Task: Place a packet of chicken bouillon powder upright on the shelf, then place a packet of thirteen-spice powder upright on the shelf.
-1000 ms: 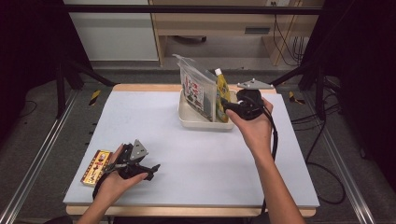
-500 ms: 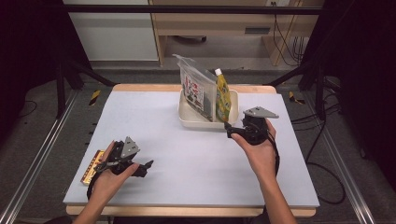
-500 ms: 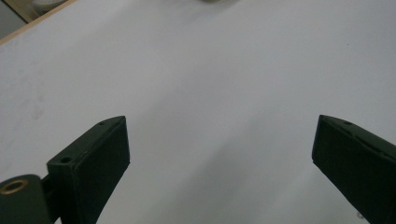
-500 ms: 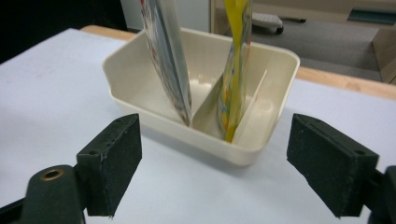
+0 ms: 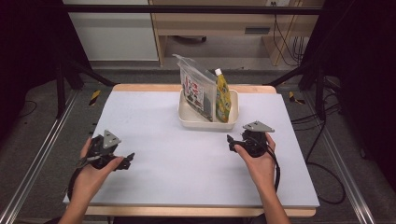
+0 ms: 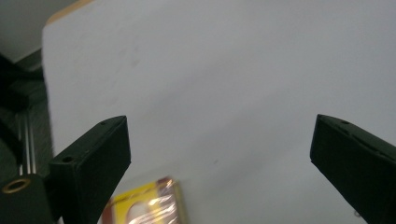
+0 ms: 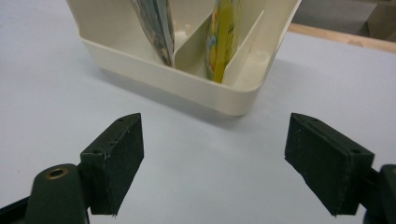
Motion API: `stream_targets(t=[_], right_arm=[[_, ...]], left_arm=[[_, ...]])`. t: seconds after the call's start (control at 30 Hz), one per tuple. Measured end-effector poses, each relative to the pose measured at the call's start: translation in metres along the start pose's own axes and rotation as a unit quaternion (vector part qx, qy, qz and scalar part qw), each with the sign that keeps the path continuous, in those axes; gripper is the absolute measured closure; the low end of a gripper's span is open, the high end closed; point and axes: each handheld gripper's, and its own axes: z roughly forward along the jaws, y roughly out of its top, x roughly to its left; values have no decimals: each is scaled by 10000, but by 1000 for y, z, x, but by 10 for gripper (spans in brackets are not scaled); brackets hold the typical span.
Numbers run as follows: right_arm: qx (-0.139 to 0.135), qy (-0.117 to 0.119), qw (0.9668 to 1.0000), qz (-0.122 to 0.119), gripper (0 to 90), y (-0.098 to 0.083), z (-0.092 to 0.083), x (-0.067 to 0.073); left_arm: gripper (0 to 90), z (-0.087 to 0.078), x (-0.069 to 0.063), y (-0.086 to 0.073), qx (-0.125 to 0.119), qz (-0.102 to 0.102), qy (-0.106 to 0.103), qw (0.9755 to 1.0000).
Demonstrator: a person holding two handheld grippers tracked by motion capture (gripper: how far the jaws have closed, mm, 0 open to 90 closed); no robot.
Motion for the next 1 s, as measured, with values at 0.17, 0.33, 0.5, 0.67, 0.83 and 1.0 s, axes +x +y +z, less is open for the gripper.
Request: stream_targets(t=[0.17, 0.33, 0.5, 0.67, 0.83, 1.0], right_arm=[[72, -39, 10000, -54, 207, -2, 3, 3], [154, -23, 9998, -156, 207, -2, 7, 2], [154, -16, 9999, -35, 208, -3, 5, -1], [141, 27, 9999, -94, 209, -3, 5, 0], [206, 13, 9997, -121, 208, -4, 6, -2], [247, 55, 9996, -129, 206, -4, 7, -1]], left_arm=[[59, -2, 28, -16, 519, -615, 37, 9967], [83, 4, 40, -27, 945, -874, -4, 9917], [123, 8, 41, -31, 1268, -1042, -40, 9864], [131, 10, 36, -29, 1645, -982, -22, 9815], [121, 10, 39, -30, 1862, -1162, 79, 9756], [122, 10, 41, -33, 2049, -1207, 42, 9713]])
